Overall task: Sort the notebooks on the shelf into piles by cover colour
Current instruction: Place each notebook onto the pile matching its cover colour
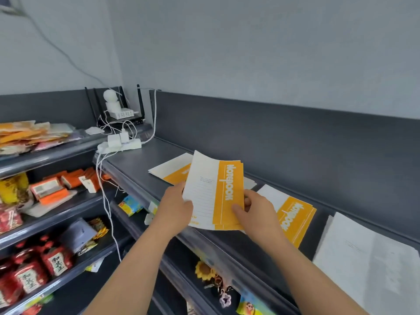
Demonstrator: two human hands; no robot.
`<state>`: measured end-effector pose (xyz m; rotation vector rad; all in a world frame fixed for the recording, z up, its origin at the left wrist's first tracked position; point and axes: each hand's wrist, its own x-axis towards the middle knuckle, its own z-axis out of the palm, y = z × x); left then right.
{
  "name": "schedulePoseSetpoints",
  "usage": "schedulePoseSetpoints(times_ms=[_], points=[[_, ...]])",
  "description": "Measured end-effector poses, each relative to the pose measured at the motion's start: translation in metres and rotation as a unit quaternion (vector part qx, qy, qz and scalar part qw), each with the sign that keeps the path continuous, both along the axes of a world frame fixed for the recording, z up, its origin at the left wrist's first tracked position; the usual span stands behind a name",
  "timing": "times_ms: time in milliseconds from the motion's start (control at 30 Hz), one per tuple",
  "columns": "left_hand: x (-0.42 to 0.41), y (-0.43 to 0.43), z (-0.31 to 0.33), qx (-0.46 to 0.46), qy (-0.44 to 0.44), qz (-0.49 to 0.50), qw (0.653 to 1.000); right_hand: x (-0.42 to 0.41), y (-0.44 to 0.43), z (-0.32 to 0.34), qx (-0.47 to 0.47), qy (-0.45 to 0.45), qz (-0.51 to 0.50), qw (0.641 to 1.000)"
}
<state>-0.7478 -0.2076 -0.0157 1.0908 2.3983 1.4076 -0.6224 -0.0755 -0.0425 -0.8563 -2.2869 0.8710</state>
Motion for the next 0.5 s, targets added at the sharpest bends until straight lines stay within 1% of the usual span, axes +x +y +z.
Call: schedulePoseSetpoints(times_ms=[167,333,500], points=[[-0.054,0.018,-0.009,0.008,0.007,0.002,1.0,-0.057,0.019,-0.003,0.003,-0.037,-0.001,0.999],[-0.12,0.035,-0.024,-0.008,-0.008,0.015,1.0,-0.112,0.03,0.002,0.038,-0.091,-0.01,0.995],[-0.186,0.047,-0.027,-0.022,-0.006,-0.01,1.0,-0.168,0.03,0.003,0.034,-0.105,-0.036,0.993]])
